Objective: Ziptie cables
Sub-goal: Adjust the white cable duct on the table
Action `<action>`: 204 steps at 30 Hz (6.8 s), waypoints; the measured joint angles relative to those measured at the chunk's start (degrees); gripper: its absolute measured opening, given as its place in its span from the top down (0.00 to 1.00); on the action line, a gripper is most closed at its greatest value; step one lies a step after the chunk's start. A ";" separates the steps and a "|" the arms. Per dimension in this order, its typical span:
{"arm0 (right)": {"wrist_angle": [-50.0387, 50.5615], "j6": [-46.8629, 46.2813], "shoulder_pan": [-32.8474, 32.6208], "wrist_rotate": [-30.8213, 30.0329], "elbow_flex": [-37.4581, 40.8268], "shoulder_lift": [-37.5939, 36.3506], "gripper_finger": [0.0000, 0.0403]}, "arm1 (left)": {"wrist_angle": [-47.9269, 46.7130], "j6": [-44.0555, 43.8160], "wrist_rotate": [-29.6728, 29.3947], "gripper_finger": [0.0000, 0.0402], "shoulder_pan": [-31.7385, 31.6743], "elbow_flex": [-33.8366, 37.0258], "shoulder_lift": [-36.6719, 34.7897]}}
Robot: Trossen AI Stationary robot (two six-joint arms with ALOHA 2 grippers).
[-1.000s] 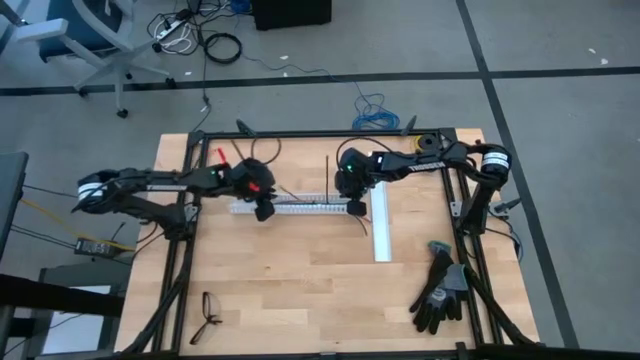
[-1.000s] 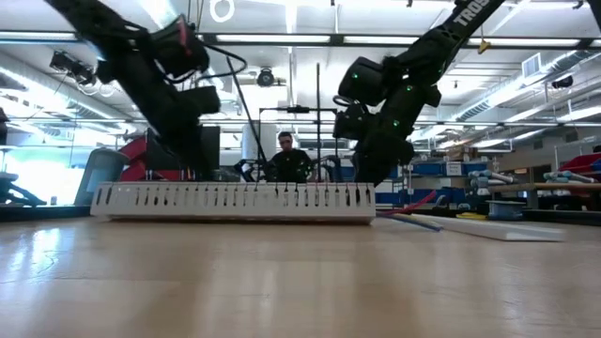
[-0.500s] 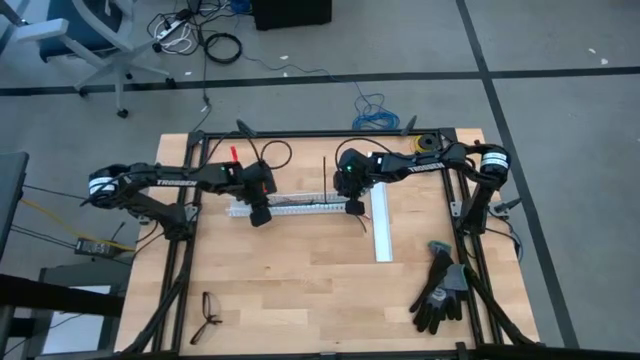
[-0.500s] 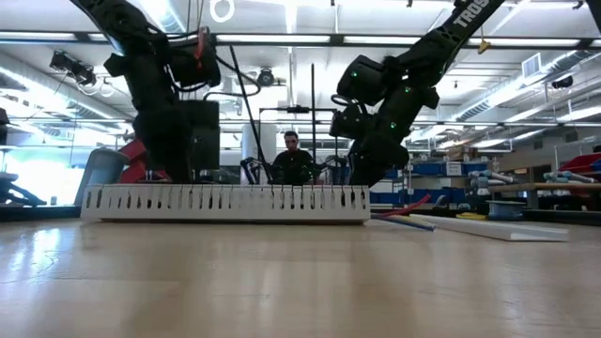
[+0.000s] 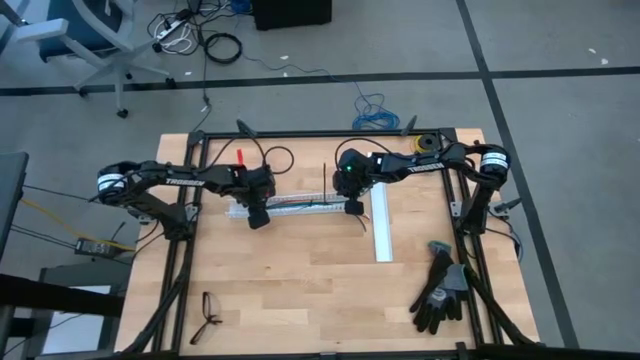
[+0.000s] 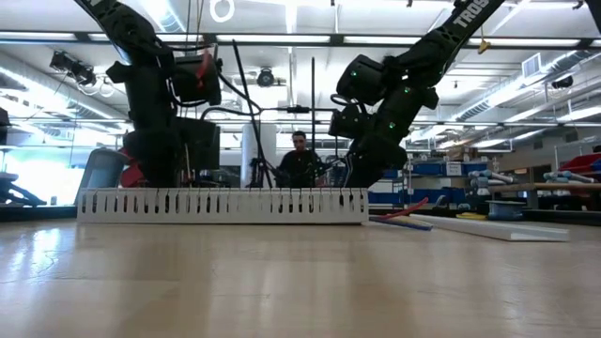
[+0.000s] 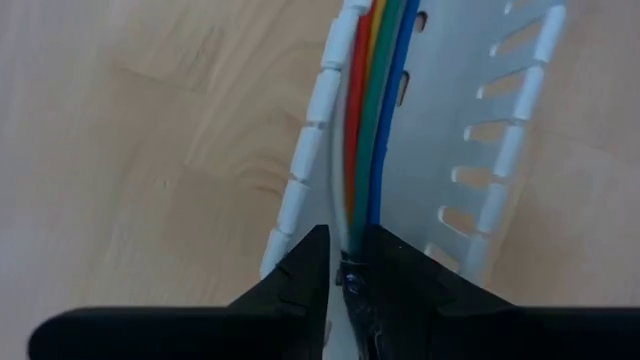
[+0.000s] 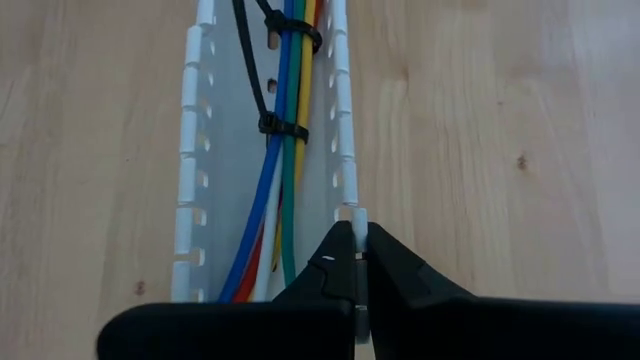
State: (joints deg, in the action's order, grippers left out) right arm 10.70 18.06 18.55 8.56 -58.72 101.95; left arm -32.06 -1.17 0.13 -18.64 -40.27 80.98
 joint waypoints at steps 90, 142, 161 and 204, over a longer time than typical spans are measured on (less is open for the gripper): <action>2.01 -1.92 0.70 0.09 -0.09 -0.09 1.00 | -10.11 -12.83 -6.54 0.65 0.00 0.20 -14.63; 6.42 -3.00 -0.17 -7.88 0.01 -6.34 0.71 | 0.94 -28.26 -24.28 0.65 1.51 2.91 -15.24; 13.30 -23.70 -6.45 -9.88 8.93 -18.84 0.98 | 0.64 -5.78 -24.87 0.87 -2.75 2.93 -16.53; -9.03 -25.42 -15.43 -17.95 11.85 -12.92 0.99 | 0.92 4.62 -25.54 0.99 -8.10 2.93 -16.49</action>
State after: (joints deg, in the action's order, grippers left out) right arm 1.67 -7.35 3.11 -9.39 -46.87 89.03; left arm -31.13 3.45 -25.41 -26.74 -37.34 64.49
